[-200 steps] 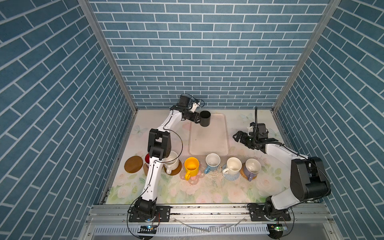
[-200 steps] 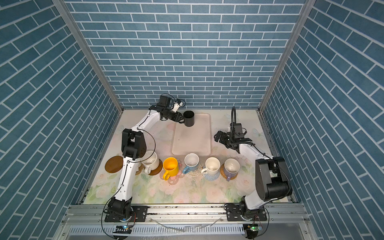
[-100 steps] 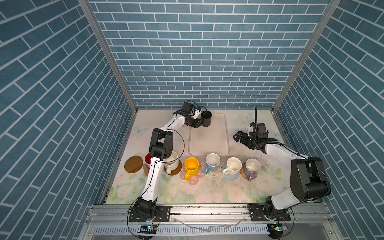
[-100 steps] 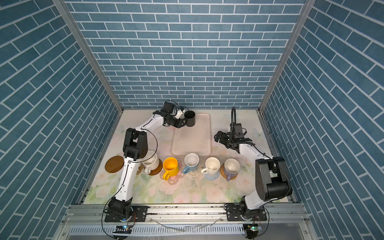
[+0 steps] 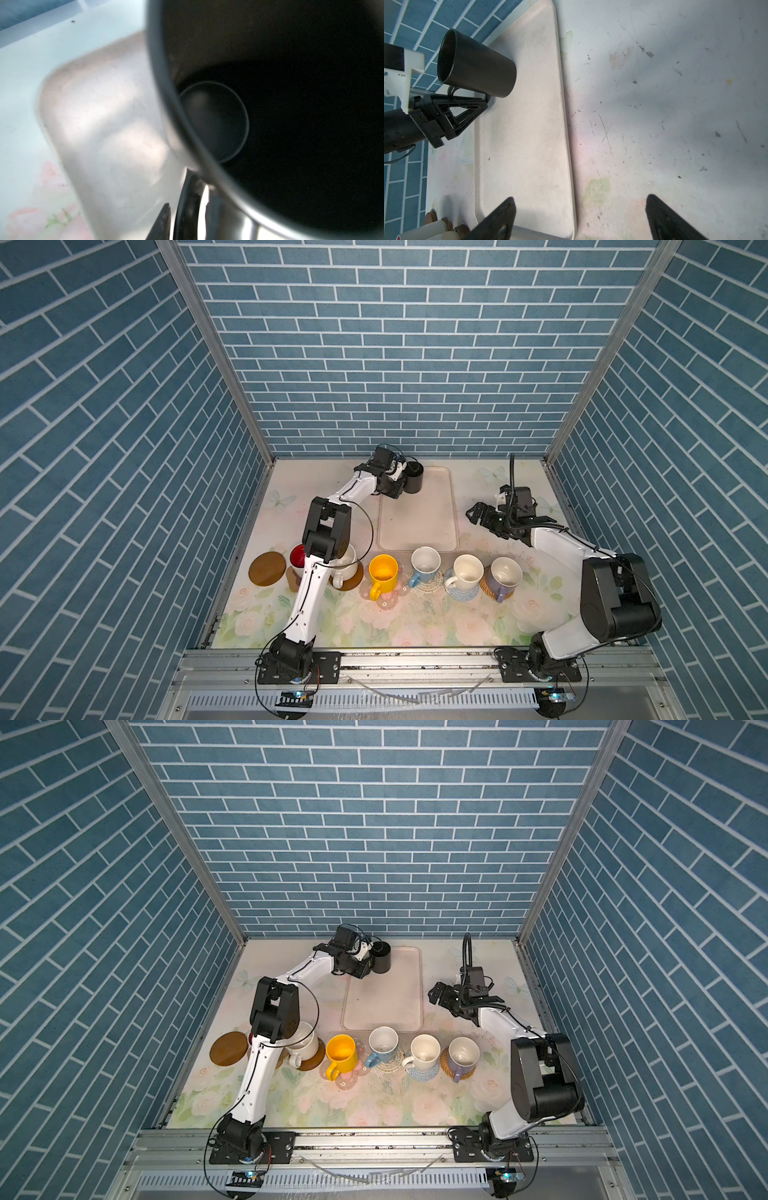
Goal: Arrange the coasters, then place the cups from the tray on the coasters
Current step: 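Lower left gripper onto the black mug's rim and close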
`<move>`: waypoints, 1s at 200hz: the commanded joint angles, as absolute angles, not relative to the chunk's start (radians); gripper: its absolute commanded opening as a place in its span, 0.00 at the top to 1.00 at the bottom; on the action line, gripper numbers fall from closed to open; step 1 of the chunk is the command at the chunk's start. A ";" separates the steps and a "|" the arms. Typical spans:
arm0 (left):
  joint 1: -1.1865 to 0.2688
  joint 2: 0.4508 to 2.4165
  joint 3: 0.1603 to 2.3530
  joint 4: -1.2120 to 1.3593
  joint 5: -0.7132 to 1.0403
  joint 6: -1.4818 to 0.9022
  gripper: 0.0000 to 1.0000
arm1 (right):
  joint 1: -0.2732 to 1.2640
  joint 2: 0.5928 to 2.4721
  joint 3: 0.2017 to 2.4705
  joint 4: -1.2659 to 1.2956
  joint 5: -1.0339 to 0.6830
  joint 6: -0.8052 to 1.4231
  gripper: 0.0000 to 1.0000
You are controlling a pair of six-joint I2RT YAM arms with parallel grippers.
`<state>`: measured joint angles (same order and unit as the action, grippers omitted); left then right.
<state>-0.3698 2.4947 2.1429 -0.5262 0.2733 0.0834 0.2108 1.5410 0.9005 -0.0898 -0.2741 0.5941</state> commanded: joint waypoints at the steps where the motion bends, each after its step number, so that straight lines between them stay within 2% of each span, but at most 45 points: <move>1: -0.372 2.439 2.140 -0.487 0.280 0.069 0.67 | 0.209 1.548 0.917 -0.090 -0.268 0.571 0.02; 32: -0.374 2.433 2.152 -0.478 0.331 0.083 0.62 | 0.209 1.549 0.917 -0.087 -0.270 0.571 0.02; 110: -0.385 2.479 2.205 -0.524 0.369 0.114 0.67 | 0.209 1.554 0.915 -0.083 -0.273 0.571 0.03; 200: -0.404 2.487 2.249 -0.579 0.311 0.140 0.96 | 0.209 1.543 0.907 -0.078 -0.276 0.571 0.02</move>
<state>-0.3958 2.4825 2.2139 -0.5472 0.3309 0.1181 0.2108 1.5410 0.9005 -0.0891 -0.2752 0.5941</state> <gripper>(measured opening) 0.188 0.975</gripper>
